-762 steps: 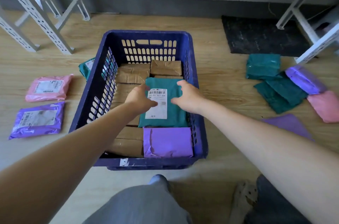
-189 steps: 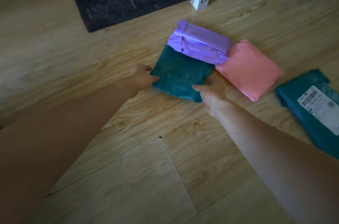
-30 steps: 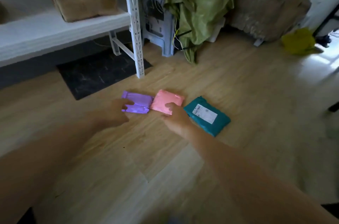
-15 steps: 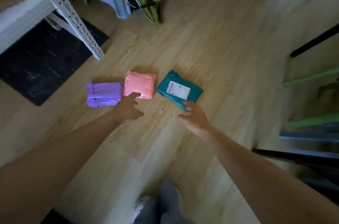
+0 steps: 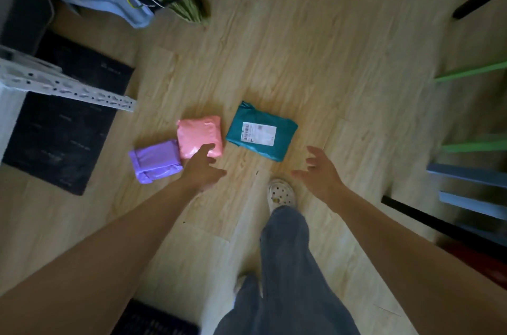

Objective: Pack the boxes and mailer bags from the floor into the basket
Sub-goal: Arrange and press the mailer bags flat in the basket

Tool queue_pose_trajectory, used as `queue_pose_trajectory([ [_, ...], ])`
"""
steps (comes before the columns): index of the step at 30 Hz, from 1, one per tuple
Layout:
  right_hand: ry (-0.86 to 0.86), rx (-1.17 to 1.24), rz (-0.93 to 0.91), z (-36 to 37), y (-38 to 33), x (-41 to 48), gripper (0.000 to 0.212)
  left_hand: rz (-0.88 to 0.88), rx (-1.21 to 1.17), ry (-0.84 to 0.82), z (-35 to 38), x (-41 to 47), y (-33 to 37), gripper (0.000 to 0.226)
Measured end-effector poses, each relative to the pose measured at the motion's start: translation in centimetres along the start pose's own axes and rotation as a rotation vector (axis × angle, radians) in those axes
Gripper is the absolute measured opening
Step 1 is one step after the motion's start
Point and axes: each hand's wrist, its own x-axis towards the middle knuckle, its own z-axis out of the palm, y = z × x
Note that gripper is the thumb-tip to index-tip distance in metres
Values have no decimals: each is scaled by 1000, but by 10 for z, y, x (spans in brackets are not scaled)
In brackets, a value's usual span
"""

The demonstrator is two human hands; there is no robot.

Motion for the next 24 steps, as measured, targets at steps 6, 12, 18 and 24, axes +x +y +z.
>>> queue_pose_trajectory([
  [6,-60,44,101,1,11,78,78,-91,-26,-45,13,86,15,74],
  [12,-65,123,124,19,38,148,75,-86,125,-97,44,170,13,71],
  [18,-38,109,95,38,62,221,77,-35,158,-87,77,240,7,65],
  [24,-37,203,147,55,87,279,85,-92,150,-78,102,308,-8,68],
])
